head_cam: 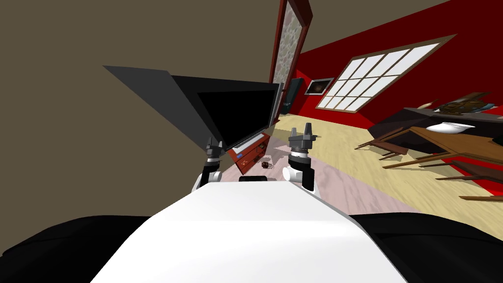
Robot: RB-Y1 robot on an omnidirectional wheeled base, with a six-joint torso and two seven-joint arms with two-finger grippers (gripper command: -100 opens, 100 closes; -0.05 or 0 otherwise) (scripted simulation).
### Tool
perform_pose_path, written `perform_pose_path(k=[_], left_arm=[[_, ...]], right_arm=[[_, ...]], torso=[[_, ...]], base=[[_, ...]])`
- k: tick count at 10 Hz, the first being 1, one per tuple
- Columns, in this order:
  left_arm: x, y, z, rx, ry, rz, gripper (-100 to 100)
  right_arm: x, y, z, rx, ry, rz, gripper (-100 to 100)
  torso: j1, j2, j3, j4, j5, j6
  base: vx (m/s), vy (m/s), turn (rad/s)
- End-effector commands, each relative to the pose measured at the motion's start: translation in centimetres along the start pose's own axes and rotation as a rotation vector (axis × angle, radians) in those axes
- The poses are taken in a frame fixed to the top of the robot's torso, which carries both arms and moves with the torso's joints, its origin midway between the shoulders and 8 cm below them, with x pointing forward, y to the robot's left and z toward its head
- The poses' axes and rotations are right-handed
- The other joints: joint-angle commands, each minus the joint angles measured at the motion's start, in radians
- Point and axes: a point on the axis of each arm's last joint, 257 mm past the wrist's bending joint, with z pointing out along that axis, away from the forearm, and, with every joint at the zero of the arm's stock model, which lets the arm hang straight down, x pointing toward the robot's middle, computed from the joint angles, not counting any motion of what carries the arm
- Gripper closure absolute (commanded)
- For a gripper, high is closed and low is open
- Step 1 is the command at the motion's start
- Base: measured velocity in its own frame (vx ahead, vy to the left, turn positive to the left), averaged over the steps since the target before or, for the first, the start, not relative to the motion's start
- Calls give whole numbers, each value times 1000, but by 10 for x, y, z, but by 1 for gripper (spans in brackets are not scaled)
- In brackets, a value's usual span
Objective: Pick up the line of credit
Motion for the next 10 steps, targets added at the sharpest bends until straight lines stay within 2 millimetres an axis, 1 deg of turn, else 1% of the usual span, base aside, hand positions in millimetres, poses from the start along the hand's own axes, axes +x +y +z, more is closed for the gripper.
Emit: perform_pose_path(k=[1, 5, 8, 9, 10], left_arm=[[-2, 26, -1, -69, -6, -36, -100], [-6, 91, -10, -234, -38, -119, -100], [-11, 141, -23, -363, -72, -165, -100], [-12, 155, -27, -401, -83, -176, -100], [-13, 157, -28, -406, -85, -176, -100]], right_arm=[[0, 0, 0, 0, 0, 0, 0], [0, 0, 0, 0, 0, 0, 0], [0, 0, 0, 0, 0, 0, 0], [0, 0, 0, 0, 0, 0, 0], [0, 0, 0, 0, 0, 0, 0]], torso=[[0, 0, 0, 0, 0, 0], [-1, -1, 0, 0, 0, 0], [-1, -2, -1, 0, 0, 0], [0, -2, -1, 0, 0, 0], [1, -2, -1, 0, 0, 0]], base=[[-8, -120, -7], [-1, -117, -4], [11, -102, 0], [18, -76, 5], [12, -49, 5]])
